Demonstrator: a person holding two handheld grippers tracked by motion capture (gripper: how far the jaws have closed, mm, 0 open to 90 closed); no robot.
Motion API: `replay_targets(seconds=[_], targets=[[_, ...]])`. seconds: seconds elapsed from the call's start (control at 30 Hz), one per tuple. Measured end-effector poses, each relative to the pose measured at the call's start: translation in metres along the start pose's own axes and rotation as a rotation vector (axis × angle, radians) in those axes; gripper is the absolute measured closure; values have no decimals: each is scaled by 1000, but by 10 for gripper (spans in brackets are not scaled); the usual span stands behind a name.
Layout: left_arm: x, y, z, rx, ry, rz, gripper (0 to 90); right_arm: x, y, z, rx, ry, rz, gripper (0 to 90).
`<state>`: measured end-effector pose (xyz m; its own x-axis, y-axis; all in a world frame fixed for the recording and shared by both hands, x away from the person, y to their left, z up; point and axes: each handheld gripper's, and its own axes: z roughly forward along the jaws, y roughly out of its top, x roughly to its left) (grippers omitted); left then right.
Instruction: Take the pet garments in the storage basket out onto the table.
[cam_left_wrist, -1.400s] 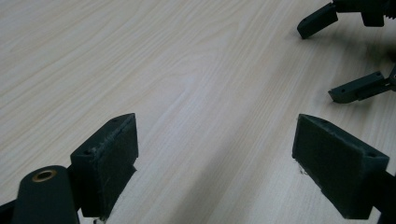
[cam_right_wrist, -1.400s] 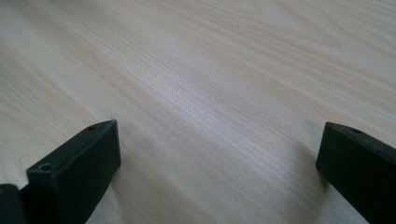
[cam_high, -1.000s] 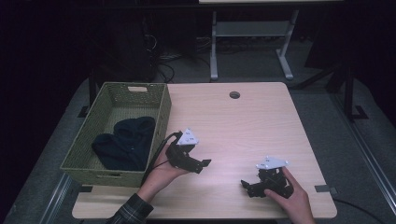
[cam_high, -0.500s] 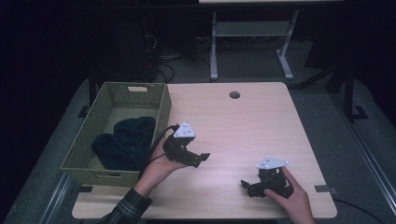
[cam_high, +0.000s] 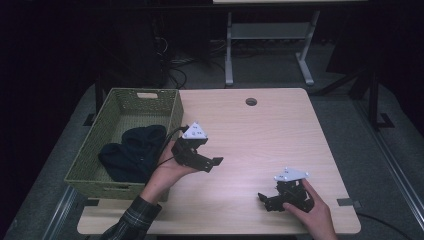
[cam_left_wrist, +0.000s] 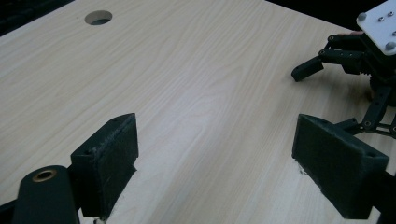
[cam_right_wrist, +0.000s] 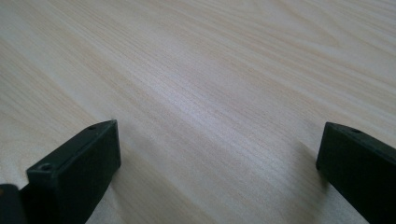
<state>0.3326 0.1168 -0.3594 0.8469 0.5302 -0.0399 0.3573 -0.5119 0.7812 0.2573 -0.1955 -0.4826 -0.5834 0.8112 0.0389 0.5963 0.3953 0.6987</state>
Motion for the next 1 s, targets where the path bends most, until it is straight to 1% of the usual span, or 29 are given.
replay_targets(seconds=[0.07,0.1,0.17,0.2,0.23,0.33,0.37,0.43,0.47,0.63,0.77,0.87,0.9,0.93,0.97,1.0], targets=[[4,3,-4,-1,2,2,141,0,0,0,-2,0,1,0],[5,4,-5,-6,3,-6,140,0,0,0,-1,0,1,0],[7,4,-6,-4,5,-2,140,0,0,0,-1,-1,1,0],[10,6,-8,-8,8,-14,141,0,0,0,-1,-1,0,0],[12,6,-10,-3,12,-2,141,0,0,0,-1,0,0,0],[14,8,-12,-7,15,-5,141,0,0,0,-1,0,0,0],[15,8,-13,-10,15,-15,141,0,0,0,-1,0,0,0],[17,9,-15,-9,22,-9,141,0,0,0,-1,-1,0,0],[18,9,-18,-9,25,-5,141,0,0,0,-1,0,0,0],[23,6,-22,-8,35,-8,141,0,0,0,0,0,0,0],[29,3,-26,-12,56,-17,141,0,0,0,1,0,-1,0],[31,1,-29,-12,64,-11,141,0,0,0,0,-1,-1,0],[33,0,-31,-9,71,-13,141,0,0,0,1,0,-1,0],[36,-2,-33,-19,79,-27,140,0,0,0,1,0,-1,0],[38,-2,-35,-16,77,-23,140,0,0,0,0,0,-1,0],[39,-3,-36,-19,77,-29,140,0,0,0,1,0,-1,0]])
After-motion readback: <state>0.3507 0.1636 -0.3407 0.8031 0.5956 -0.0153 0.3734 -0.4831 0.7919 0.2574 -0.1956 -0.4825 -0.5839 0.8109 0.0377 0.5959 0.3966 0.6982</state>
